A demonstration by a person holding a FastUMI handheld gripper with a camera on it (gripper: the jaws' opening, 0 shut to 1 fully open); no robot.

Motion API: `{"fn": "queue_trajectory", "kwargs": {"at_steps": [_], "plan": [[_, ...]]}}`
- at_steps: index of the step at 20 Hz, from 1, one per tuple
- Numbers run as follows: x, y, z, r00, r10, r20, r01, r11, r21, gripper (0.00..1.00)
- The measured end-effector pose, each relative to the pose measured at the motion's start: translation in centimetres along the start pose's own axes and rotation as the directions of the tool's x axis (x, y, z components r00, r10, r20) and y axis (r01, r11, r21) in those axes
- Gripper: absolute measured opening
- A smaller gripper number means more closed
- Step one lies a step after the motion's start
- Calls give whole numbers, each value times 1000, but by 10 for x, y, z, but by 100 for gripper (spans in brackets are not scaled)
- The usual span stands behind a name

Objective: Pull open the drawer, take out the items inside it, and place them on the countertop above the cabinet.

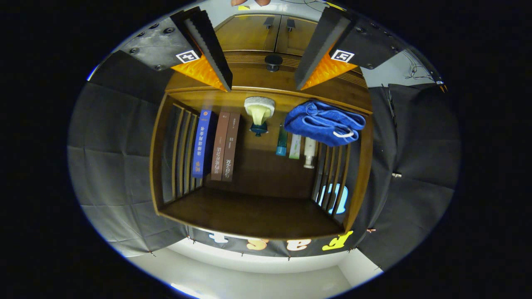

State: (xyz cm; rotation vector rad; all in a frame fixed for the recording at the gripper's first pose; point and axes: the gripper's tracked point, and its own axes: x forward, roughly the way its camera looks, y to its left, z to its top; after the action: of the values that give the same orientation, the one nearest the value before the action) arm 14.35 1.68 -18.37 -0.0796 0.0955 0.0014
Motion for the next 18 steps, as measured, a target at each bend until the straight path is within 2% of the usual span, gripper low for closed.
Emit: {"fn": "queue_trajectory", "kwargs": {"at_steps": [6,9,14,18], "plan": [[-79,-43,80,997,-55,54,49,993,108,98],[-117,-53,110,997,-61,54,54,991,124,98],[-186,-51,136,996,-29,89,12,984,177,98],[-223,-43,130,994,5,113,-25,985,172,98]]}}
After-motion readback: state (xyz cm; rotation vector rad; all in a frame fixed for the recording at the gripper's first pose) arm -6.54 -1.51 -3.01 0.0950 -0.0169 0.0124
